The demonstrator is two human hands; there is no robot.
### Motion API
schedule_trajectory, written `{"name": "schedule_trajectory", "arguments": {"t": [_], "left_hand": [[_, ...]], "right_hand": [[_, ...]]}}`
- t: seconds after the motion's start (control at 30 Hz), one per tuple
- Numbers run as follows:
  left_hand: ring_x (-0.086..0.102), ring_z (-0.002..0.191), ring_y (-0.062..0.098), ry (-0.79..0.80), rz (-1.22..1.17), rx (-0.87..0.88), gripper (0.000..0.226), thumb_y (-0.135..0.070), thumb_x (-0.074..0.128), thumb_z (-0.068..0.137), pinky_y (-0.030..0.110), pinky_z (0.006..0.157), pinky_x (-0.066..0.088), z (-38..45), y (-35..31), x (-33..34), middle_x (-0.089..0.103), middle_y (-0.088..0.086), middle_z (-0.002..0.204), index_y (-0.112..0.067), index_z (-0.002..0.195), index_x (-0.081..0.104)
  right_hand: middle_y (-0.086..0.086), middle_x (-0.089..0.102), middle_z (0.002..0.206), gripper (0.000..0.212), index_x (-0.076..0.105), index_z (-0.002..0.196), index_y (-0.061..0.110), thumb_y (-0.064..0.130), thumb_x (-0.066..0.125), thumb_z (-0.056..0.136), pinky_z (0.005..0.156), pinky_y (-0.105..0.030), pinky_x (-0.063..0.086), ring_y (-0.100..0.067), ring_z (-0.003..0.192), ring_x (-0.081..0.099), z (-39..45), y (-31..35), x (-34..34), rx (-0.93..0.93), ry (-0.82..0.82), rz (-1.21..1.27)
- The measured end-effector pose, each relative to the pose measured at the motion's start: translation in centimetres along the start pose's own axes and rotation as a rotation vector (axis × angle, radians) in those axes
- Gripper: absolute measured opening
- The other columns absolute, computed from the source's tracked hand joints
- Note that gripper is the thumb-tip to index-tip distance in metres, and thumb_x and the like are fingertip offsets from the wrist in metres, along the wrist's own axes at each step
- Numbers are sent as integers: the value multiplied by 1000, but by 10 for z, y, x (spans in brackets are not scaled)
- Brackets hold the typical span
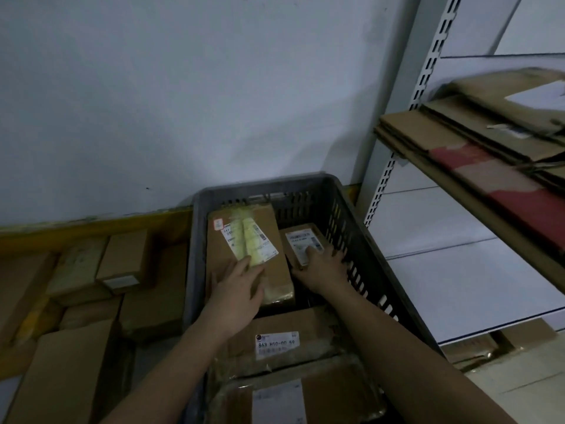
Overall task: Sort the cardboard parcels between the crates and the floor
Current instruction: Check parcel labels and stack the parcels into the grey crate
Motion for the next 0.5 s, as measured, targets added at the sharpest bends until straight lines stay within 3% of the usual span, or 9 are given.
{"name": "schedule_trajectory", "arguments": {"t": [0.13,0.23,0.3,0.5], "left_hand": [[15,151,23,-3,30,-3,47,-39,36,105,59,121,7,0,-2,-1,15,-7,164,-35,152,33],[8,153,23,1,29,-14,49,-38,37,105,58,121,0,3,-1,-1,12,-8,164,-35,153,31],[8,152,22,3,30,-14,49,-38,39,104,58,121,-1,5,0,0,13,-9,164,-35,153,31],[21,148,18,-14,37,-6,49,-37,41,103,60,121,5,5,0,0,18,-10,160,-34,152,34]], "right_hand": [[-15,13,158,81,32,150,27,71,53,85,115,-59,23,-47,143,15,25,-2,25,64,83,41],[-9,-6,165,78,11,157,31,63,45,94,118,-62,15,-46,148,-7,37,-4,53,77,314,25],[-9,-14,166,78,0,158,32,61,40,97,119,-63,10,-47,148,-14,42,-4,61,84,379,-22],[-8,-3,165,73,12,158,31,54,46,97,118,-59,20,-43,150,-2,46,-10,64,57,327,12]]}}
Point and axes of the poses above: each hand's wrist, its own z-axis towards the middle knuckle, its own x-axis out of the palm, y = z × x, the point moved 4 cm from there along z, towards the middle knuckle
